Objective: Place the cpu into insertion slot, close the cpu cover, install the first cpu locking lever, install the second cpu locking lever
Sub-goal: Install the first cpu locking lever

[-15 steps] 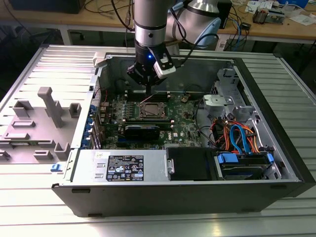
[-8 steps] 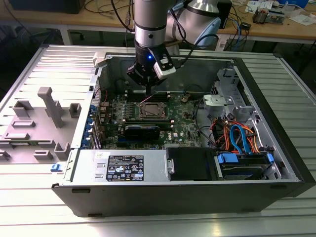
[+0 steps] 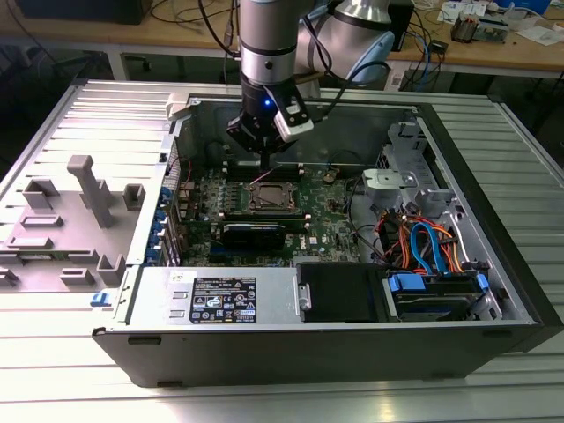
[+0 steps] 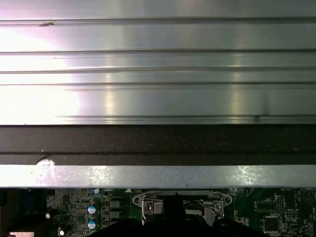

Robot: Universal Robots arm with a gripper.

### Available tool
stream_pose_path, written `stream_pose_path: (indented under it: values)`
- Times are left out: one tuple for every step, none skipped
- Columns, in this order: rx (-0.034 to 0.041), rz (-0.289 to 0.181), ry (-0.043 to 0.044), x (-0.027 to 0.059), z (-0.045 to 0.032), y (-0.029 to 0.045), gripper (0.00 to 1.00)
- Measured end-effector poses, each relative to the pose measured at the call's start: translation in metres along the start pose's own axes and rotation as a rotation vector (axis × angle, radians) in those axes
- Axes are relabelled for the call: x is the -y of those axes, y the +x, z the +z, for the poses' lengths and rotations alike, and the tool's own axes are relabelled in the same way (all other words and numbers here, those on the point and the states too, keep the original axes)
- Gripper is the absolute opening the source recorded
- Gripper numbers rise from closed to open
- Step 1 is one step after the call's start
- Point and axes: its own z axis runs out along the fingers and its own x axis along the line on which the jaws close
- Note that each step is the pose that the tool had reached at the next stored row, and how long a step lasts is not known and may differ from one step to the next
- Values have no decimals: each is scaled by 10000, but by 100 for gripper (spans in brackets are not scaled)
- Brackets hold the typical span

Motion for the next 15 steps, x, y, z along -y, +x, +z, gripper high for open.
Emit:
stream_pose_path:
  values:
    - [0,-1,1,-5,15,-4,11]
    - [0,-1,0,-11,29,-7,11]
    - [1,1,0,-14,45,-11,11]
    - [-1,2,2,-19,49,-15,11]
    - [0,2,-1,-29,54,-22,11]
    - [1,0,-1,-35,56,-29,11]
    - [0,1,1,-44,60,-39,11]
    - [1,1,-1,-55,71,-52,11]
    - [1,1,0,-56,78,-55,11]
    - [0,1,5,-56,81,-55,11]
    - [-1,1,46,-56,83,-56,11]
    - [1,0,76,-56,84,-56,11]
    - [-1,-1,80,-56,85,-56,11]
    - [1,0,74,-56,90,-58,11]
    - [1,2,51,-56,95,-58,11]
